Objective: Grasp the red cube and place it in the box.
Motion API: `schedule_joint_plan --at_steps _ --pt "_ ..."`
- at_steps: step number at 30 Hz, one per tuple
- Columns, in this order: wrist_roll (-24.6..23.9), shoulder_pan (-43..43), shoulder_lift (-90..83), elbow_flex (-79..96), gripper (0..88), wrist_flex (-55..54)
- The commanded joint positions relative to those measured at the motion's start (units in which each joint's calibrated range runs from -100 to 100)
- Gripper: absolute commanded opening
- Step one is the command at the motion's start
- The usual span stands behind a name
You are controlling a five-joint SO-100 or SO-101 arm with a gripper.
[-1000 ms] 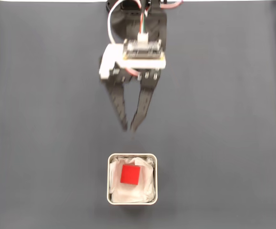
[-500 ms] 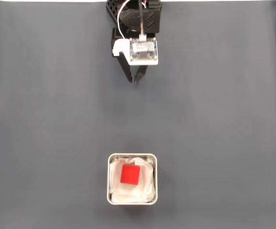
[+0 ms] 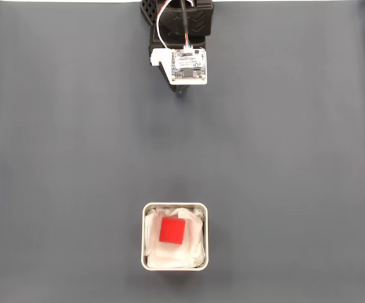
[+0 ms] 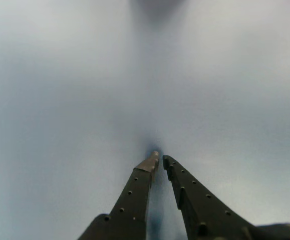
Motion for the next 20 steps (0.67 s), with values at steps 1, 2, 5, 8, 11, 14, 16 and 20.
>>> schedule_joint_plan --at_steps 1,2,5,8,11,14,16,20 --pt "-0.39 -0.57 0.09 0.45 0.0 1.2" --pt "-0.39 -0.57 0.09 0.45 0.0 1.2" --pt "-0.29 -0.21 0.09 0.45 0.0 1.2" --pt "-0.29 -0.14 0.09 0.45 0.0 1.2" --pt "-0.29 -0.14 0.09 0.45 0.0 1.2" --pt "-0.29 -0.14 0.09 0.45 0.0 1.2" --pt "-0.29 -0.14 0.09 0.45 0.0 1.2" --pt "-0.29 -0.14 0.09 0.45 0.0 1.2"
